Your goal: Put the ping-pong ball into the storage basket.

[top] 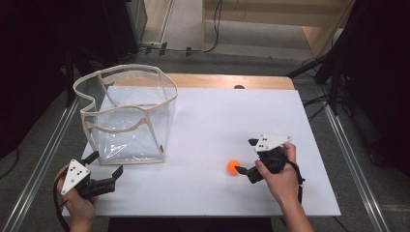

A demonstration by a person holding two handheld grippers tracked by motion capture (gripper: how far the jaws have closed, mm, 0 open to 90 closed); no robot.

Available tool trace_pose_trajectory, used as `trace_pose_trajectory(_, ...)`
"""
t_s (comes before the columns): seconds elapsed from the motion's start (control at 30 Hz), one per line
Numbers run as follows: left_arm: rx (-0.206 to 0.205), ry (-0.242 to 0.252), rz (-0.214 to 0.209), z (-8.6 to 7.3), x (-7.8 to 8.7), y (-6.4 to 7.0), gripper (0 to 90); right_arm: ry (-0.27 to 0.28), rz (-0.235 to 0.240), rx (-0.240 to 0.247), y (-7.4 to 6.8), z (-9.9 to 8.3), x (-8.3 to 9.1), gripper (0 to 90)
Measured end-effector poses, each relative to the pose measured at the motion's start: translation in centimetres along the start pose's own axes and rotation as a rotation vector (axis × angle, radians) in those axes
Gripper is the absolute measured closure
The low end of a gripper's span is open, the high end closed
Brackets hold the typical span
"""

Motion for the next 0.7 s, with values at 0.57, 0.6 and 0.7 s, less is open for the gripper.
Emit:
trace_pose_trajectory(0.57,0.005,-0.001,-0.003,0.0,0.1,0.0,3.6,-0.268,0.037,0.066,-0.8,0.6,-3.7,0.0)
trace_pose_trajectory(0.6,0.005,-0.001,-0.003,0.0,0.1,0.0,3.6,-0.281,0.04,0.066,-0.8,0.6,-3.8,0.0)
trace_pose_trajectory(0.7,0.006,0.0,-0.004,0.0,0.1,0.0,3.6,-0.309,0.054,0.066,-0.8,0.7,-4.2,0.0)
Point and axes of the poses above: each handheld gripper's, and its own axes: x roughly backward along the jaws, z roughly out of its top, y roughly to its right, the point moved 4 cm from there along -x, roughly forward along the jaws, and after that the axes turned 14 degrees about -y, right-handed, at the moved point
